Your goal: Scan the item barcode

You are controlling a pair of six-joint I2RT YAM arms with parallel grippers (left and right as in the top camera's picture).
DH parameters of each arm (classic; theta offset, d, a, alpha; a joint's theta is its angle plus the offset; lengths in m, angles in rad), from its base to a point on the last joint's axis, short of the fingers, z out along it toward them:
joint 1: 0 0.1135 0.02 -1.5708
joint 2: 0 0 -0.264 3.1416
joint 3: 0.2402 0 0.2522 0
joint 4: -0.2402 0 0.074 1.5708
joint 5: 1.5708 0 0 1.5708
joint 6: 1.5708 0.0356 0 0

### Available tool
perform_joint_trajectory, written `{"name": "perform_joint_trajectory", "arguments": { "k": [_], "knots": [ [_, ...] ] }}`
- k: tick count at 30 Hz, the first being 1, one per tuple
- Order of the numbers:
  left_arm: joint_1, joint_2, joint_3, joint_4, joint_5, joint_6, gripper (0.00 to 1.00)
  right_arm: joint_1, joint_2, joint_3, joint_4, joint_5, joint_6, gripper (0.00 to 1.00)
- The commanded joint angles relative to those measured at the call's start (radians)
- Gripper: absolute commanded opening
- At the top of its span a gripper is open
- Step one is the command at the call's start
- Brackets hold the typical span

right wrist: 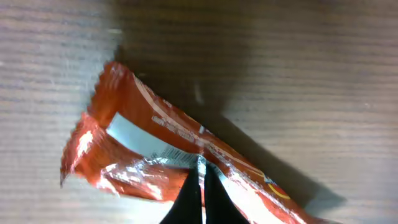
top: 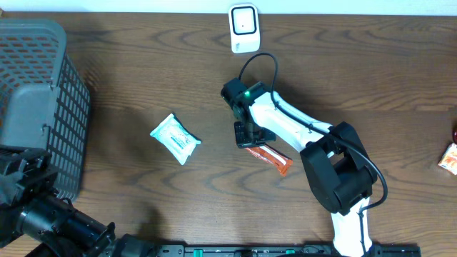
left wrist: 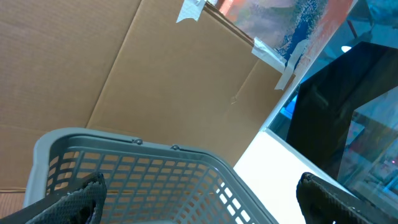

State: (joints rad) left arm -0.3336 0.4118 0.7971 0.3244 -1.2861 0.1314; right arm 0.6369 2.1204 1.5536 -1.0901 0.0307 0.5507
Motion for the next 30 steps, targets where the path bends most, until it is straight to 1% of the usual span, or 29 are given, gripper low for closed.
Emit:
{"name": "perform_joint_trajectory", "arguments": {
  "k": [1, 5, 8, 11, 13, 18, 20, 23, 28, 30],
  "knots": [
    [0.005, -0.007, 0.007, 0.005, -0.01, 0.006, 0.98, -0.008, -0.023, 0.104, -0.042, 0.001, -0.01, 0.01],
    [0.005, -0.007, 0.007, 0.005, -0.01, 0.006, 0.98, -0.008, -0.053, 0.203, -0.097, 0.014, -0.01, 0.01],
    [0.005, -0.007, 0.007, 0.005, -0.01, 0.006, 0.98, -0.008, -0.055, 0.201, -0.096, 0.036, -0.009, 0.01],
    [0.005, -0.007, 0.007, 0.005, -0.01, 0.006, 0.98, -0.008, -0.037, 0.142, -0.068, 0.039, -0.005, 0.01],
    [0.005, -0.007, 0.007, 0.005, -0.01, 0.006, 0.98, -0.005, -0.023, 0.068, -0.005, 0.033, -0.005, 0.01],
    [0.005, -0.007, 0.007, 0.005, -0.01, 0.006, 0.98, -0.001, -0.003, -0.079, 0.11, -0.056, -0.005, 0.01],
    [0.005, -0.007, 0.007, 0.005, -0.01, 0.006, 0.98, -0.001, -0.003, -0.097, 0.124, -0.062, -0.006, 0.01],
    [0.005, -0.007, 0.007, 0.005, -0.01, 0.006, 0.98, -0.003, -0.007, -0.063, 0.111, -0.068, -0.01, 0.01],
    [0.005, -0.007, 0.007, 0.005, -0.01, 0.006, 0.98, -0.003, -0.017, 0.079, 0.034, -0.066, -0.01, 0.01],
    [0.005, -0.007, 0.007, 0.005, -0.01, 0.006, 0.98, -0.003, -0.017, 0.104, 0.037, -0.066, -0.01, 0.01]
  ]
}}
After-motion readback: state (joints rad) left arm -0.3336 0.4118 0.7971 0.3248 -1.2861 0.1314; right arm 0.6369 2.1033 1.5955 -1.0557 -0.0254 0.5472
